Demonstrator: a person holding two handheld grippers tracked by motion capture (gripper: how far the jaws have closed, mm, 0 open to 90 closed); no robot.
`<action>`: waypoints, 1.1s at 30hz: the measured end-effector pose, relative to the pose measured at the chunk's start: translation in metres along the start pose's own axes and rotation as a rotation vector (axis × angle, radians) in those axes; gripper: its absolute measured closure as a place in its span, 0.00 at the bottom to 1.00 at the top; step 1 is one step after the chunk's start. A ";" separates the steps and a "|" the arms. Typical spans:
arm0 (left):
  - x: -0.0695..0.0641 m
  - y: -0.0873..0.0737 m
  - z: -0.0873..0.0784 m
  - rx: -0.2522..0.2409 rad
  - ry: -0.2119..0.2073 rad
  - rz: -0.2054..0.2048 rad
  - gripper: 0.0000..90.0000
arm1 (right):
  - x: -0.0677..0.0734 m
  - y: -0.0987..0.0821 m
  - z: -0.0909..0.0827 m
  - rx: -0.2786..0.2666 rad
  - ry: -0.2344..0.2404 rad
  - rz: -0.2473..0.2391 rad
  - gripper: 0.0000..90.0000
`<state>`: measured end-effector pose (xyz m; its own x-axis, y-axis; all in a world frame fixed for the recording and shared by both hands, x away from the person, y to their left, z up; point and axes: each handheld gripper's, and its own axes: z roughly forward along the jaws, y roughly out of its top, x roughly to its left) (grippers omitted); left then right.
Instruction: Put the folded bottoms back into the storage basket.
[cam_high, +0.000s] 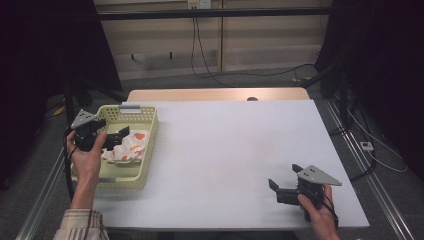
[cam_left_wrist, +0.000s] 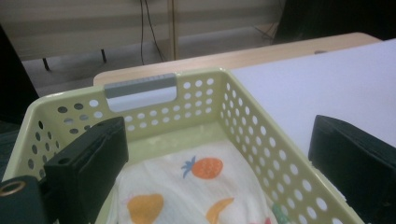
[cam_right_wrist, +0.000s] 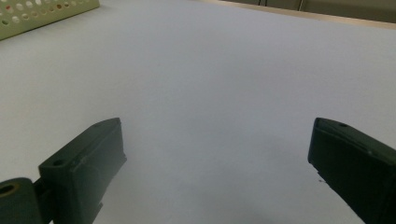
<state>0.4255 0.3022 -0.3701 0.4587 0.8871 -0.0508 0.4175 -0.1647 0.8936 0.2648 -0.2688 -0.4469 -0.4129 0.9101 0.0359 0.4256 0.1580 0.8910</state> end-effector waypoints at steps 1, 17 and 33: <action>-0.001 0.000 -0.002 0.009 0.013 0.013 0.06 | 0.000 0.000 0.000 0.001 0.000 -0.001 0.04; -0.023 0.000 -0.024 -0.020 -0.047 0.067 0.12 | 0.000 0.000 0.000 0.002 0.004 -0.005 0.04; -0.027 -0.011 -0.045 -0.030 -0.001 0.032 0.09 | 0.000 0.000 -0.001 0.002 0.006 -0.006 0.03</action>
<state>0.3735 0.2991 -0.3587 0.4722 0.8812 -0.0227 0.3794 -0.1800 0.9076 0.2643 -0.2686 -0.4466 -0.4205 0.9067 0.0335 0.4243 0.1639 0.8905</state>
